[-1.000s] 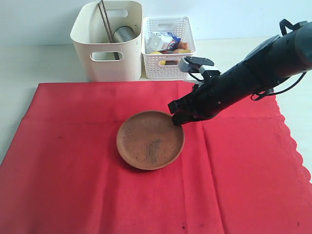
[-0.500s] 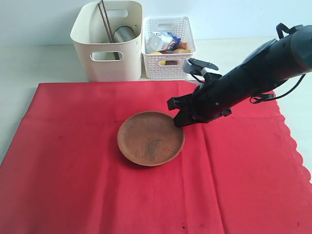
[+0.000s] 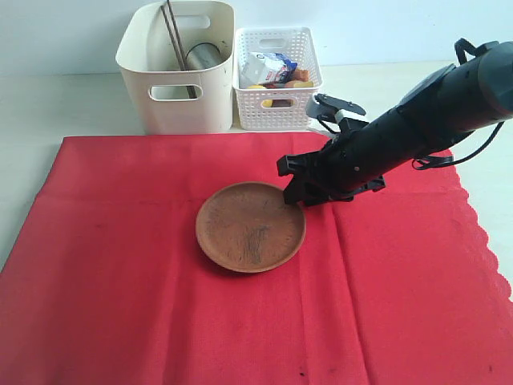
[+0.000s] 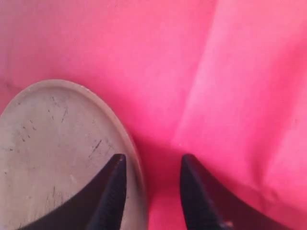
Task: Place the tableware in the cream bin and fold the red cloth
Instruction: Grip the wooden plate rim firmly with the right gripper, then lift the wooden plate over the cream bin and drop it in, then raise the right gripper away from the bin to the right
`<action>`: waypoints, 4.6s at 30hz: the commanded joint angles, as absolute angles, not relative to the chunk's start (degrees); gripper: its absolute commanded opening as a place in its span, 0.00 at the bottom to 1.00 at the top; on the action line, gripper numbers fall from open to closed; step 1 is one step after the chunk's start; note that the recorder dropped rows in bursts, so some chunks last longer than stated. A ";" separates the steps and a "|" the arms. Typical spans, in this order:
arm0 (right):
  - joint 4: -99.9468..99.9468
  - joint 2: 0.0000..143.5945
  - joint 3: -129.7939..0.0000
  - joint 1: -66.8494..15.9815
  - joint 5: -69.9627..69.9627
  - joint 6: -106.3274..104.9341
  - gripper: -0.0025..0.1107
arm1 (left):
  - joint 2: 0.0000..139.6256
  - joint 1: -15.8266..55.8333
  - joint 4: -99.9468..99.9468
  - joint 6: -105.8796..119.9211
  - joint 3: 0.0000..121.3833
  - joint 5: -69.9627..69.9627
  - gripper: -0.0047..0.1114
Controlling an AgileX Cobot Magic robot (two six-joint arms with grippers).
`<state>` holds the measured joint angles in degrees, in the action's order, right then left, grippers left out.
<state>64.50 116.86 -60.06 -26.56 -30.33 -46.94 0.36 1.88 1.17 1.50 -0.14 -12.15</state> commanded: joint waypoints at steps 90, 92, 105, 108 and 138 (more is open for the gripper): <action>46.68 126.58 -110.98 -24.86 -43.96 -28.33 0.02 | 0.00 1.74 1.25 1.29 0.00 -11.97 0.04; 46.68 124.61 -108.01 -24.86 -41.59 -28.52 0.02 | 0.00 1.74 1.25 1.29 0.00 -11.97 0.04; 46.30 105.85 -74.30 -24.86 -20.48 -40.30 0.02 | 0.00 1.74 1.25 1.29 0.00 -11.97 0.04; 46.43 101.07 -65.58 -24.86 -11.37 -41.00 0.02 | 0.00 1.74 1.25 1.29 0.00 -11.97 0.04; 41.19 87.29 -53.01 -24.98 5.03 -40.78 0.02 | 0.00 1.74 1.25 1.29 0.00 -11.97 0.04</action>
<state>41.85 89.62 -53.26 -25.17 5.72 -40.46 0.36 1.88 1.17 1.50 -0.14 -12.15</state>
